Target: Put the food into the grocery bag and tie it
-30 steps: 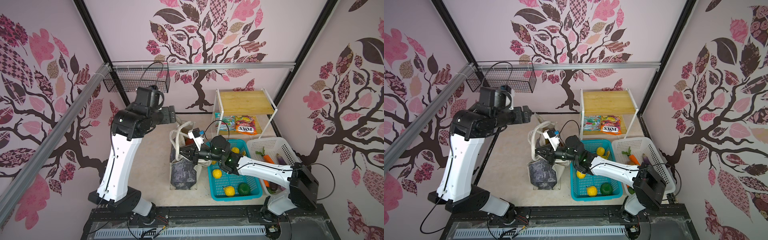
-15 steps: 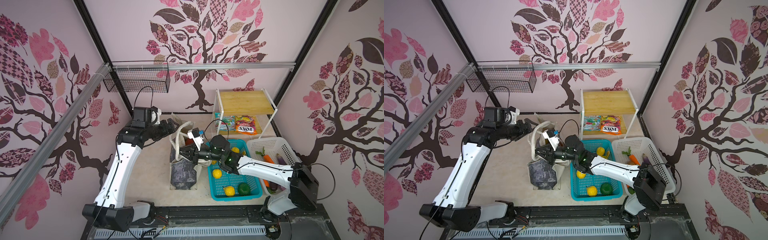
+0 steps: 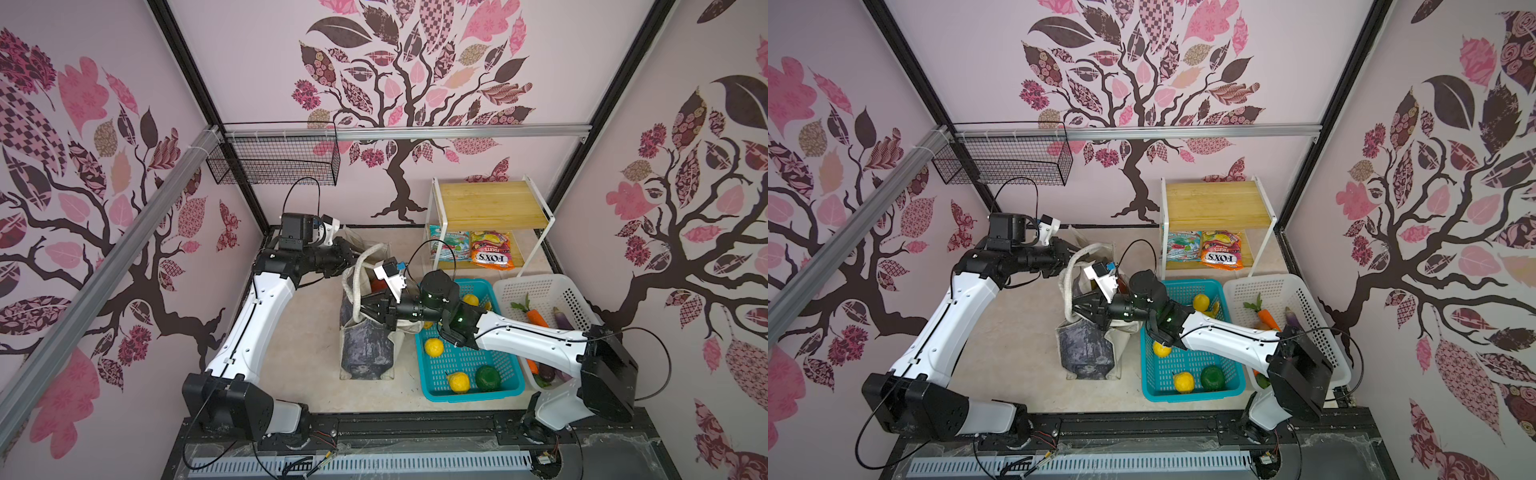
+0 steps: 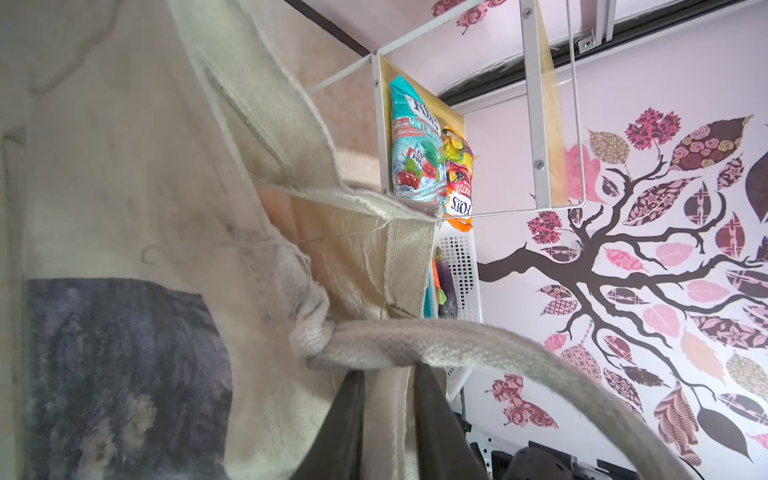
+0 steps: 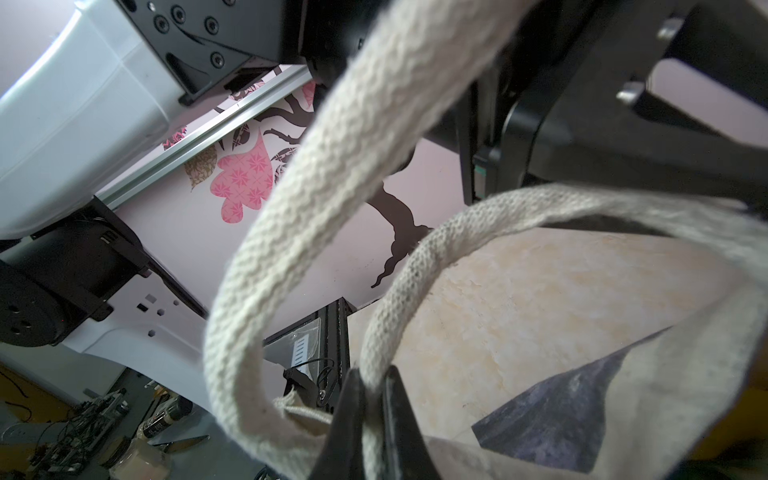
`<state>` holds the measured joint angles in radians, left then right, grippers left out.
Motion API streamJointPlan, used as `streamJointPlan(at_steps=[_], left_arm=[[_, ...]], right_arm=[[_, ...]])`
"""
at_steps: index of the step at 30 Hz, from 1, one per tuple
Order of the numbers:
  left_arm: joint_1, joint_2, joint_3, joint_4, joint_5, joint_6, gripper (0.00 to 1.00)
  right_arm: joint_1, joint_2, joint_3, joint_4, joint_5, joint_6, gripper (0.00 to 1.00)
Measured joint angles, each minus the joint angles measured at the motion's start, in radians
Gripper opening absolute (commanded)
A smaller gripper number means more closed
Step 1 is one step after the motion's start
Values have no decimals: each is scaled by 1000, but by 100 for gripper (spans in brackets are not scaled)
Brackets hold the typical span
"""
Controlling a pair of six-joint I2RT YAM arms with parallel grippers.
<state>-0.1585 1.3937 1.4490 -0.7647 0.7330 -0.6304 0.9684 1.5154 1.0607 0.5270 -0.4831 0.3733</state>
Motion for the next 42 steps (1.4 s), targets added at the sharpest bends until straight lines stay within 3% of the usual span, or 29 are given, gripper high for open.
streamJointPlan(at_steps=[9, 12, 15, 17, 19, 22, 25, 28, 30, 31, 42], left_arm=[[0, -2, 0, -60, 32, 82, 48], [0, -9, -27, -68, 33, 105, 38], [0, -11, -44, -76, 43, 112, 15], [0, -11, -43, -79, 36, 112, 11], [0, -11, -43, -81, 29, 111, 0], [0, -11, -35, -84, 28, 98, 0], [0, -11, 2, -87, 14, 77, 0], [-2, -21, 58, -85, 4, 48, 0], [-2, -39, 82, -71, 3, 21, 0], [-2, -50, 89, -66, 3, 10, 0], [-2, -80, 135, -109, -48, 5, 0]], right_arm=[[2, -35, 0, -48, 4, -19, 0], [4, -35, 0, -60, 9, -24, 0], [4, -35, 0, -67, 12, -28, 0], [4, -35, 0, -69, 10, -30, 0], [4, -35, 0, -70, 11, -30, 0], [5, -37, 0, -75, 11, -32, 0], [5, -52, 0, -101, 43, -42, 14], [3, -87, 16, -169, 91, -65, 38], [-7, -112, 32, -212, 113, -79, 61], [-11, -127, 32, -222, 117, -80, 65], [-164, -225, -35, -210, 93, -101, 74]])
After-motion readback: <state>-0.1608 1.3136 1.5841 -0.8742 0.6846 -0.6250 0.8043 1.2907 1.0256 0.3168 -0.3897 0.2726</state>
